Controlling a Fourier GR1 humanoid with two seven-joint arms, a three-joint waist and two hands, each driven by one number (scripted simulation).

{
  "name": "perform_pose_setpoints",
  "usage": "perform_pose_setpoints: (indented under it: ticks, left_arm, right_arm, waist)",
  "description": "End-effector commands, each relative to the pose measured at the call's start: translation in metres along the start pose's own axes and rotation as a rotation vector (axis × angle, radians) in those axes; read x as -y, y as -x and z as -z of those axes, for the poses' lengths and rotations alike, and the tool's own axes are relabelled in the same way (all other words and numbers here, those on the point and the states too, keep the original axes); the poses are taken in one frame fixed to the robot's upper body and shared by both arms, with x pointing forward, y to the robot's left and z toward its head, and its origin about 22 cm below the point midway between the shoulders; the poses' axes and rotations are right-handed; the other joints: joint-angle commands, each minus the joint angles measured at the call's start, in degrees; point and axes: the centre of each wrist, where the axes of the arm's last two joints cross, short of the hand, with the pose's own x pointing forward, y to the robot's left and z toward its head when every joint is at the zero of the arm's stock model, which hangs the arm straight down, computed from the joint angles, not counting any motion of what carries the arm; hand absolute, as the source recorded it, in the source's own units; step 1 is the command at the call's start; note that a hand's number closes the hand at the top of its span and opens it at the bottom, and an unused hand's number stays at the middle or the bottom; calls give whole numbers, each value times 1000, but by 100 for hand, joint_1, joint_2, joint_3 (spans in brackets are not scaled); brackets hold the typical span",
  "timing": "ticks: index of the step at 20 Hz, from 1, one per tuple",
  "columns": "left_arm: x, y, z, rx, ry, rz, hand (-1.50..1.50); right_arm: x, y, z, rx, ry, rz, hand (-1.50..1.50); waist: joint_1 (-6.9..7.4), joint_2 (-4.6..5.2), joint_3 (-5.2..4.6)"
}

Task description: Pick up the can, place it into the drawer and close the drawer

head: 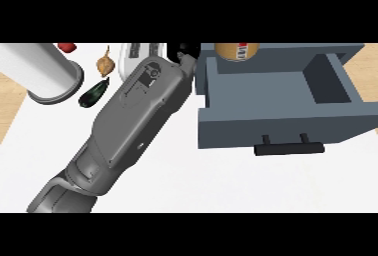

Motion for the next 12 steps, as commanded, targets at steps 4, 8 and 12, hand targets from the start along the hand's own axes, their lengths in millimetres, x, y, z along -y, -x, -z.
perform_pose_setpoints:
  ticks: [4, 8, 12]
  left_arm:
    - [42, -22, -2, -7, 12, 8, 150]
    - [15, 17, 10, -30, -9, 33, 150]
    - [25, 11, 13, -47, -16, 48, 150]
  right_arm:
    - [-1, -1, 20, 3, 5, -8, -150]
    - [-5, -10, 3, 6, 3, 4, -150]
    - [-14, -14, 4, 12, -5, 18, -150]
  waist:
    - [-11, 1, 2]
    - [-81, 19, 0]
    - [-97, 15, 1]
